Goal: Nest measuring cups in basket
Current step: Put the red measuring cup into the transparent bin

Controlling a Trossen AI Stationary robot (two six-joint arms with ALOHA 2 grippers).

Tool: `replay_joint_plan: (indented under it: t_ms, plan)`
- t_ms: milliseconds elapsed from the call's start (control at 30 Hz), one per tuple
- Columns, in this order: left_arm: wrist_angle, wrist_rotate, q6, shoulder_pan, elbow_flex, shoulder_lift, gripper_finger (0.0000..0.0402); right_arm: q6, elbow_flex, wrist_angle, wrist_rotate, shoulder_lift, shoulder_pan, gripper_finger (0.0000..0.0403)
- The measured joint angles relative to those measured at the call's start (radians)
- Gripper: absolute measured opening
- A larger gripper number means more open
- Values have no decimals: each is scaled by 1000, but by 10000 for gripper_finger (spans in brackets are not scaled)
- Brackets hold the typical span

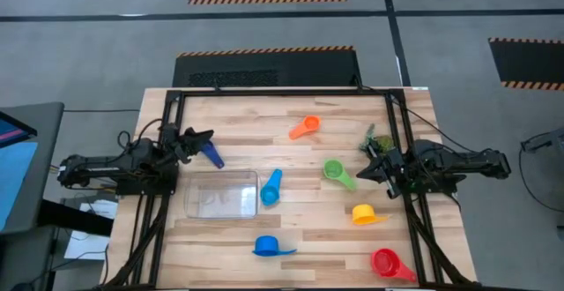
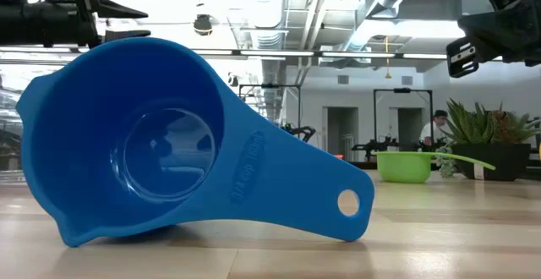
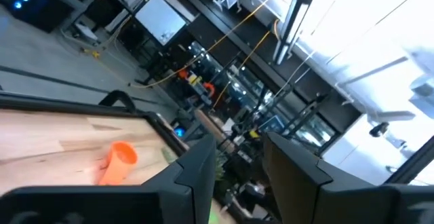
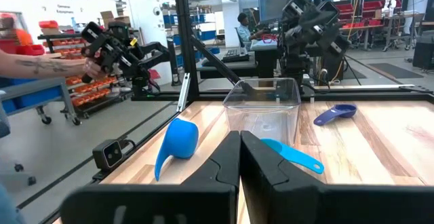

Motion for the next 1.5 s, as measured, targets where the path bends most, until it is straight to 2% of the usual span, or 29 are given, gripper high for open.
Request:
replay_joint_plan:
  t_ms: [167,300,600,900,1067,1233,1367,1500]
  plan:
    - [63,-13,-13,0,0,39,116,-4,0,4,2,0,0,33]
    - [116,-64,20,0,0,97,116,-32,-1,10,32,0,-1,33]
    - [410,-84,28,-1,0,339,116,-25,-1,52,52,1,1,33]
    - [796,-61,136,0,31,594,116,220,-1,159,95,0,16,33]
    - [855,-34,268,0,148,681,116,320,-1,168,109,0,15,33]
    - [831,114,409,0,334,782,116,316,-1,210,113,0,12,33]
    - [719,223,490,0,502,883,116,315,-1,343,113,0,11,33]
    - [555,267,483,0,658,983,116,305,-1,482,113,0,11,33]
